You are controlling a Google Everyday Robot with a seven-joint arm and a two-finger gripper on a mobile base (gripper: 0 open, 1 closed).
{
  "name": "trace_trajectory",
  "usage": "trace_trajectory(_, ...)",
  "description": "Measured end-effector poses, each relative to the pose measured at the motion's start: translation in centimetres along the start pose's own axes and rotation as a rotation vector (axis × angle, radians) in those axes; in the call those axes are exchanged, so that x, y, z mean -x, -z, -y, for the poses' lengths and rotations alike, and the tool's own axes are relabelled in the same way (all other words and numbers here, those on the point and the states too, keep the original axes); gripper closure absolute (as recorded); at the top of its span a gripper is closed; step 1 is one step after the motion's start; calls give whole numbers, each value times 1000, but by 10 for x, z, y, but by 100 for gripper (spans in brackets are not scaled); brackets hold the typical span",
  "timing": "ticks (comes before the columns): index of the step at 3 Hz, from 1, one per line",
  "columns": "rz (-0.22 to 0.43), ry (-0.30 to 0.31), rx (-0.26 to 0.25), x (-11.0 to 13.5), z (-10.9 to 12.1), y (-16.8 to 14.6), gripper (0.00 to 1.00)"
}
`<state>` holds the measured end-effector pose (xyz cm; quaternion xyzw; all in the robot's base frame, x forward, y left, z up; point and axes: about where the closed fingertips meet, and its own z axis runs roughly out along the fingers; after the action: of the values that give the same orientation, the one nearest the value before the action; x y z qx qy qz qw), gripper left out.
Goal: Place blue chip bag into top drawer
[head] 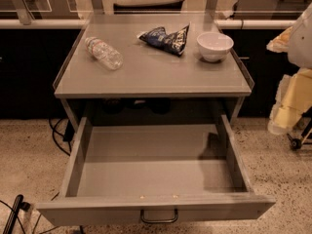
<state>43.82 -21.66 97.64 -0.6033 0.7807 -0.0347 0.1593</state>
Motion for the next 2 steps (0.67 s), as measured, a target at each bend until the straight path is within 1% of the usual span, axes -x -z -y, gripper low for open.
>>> trace_trajectory(1, 1, -2, -7, -1, 1, 1, 0)
trace_trajectory(2, 27, 47, -19, 1, 12, -4, 0)
